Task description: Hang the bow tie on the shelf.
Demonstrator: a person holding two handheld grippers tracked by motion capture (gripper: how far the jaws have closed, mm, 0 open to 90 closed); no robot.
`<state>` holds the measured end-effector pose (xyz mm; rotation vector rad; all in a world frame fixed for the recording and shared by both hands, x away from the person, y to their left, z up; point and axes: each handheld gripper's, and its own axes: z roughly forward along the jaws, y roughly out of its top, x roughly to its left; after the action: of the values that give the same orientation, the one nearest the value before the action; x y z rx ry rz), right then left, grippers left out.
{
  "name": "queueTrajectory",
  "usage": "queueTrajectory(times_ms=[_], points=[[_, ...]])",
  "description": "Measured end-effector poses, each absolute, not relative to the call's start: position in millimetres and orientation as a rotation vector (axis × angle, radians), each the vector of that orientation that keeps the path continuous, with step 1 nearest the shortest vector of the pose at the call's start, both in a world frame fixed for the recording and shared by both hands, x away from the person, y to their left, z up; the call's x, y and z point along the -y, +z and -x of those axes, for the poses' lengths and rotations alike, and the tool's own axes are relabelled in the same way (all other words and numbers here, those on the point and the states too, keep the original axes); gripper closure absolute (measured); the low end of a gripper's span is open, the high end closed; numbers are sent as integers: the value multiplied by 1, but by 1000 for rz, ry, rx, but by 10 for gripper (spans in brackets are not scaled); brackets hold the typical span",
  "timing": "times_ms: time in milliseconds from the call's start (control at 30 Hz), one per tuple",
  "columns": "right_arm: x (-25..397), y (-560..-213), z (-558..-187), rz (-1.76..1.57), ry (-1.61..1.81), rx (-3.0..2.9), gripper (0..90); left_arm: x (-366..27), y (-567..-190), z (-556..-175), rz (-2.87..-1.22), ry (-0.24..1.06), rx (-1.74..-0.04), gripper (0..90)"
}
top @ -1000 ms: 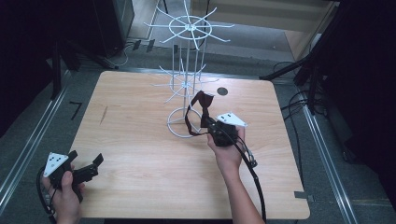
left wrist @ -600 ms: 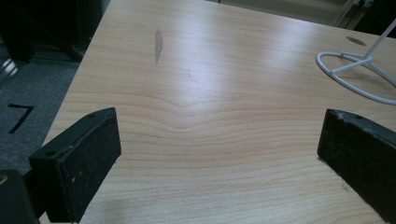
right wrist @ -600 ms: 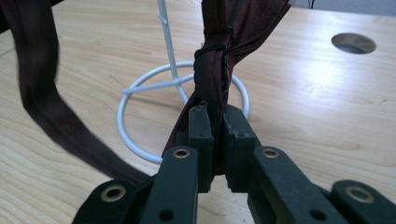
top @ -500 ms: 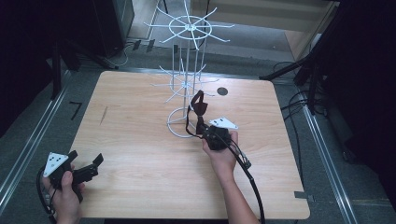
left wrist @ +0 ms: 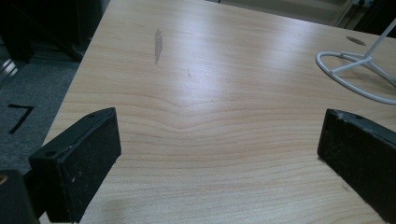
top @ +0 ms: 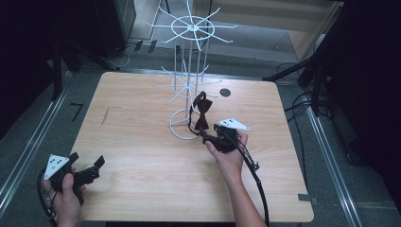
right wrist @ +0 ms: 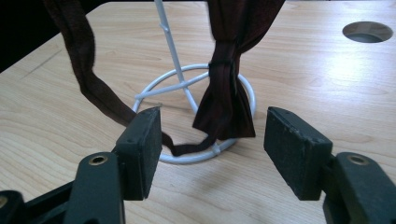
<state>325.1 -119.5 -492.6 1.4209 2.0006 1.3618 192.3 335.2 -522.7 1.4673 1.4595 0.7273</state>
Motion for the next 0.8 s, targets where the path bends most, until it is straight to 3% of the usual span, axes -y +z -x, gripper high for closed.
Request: queueTrajectory(times_ms=[800], points=[[165, -480, -302, -1394, 1356, -1906, 287, -335, -523, -192, -1467, 733, -1459, 1]])
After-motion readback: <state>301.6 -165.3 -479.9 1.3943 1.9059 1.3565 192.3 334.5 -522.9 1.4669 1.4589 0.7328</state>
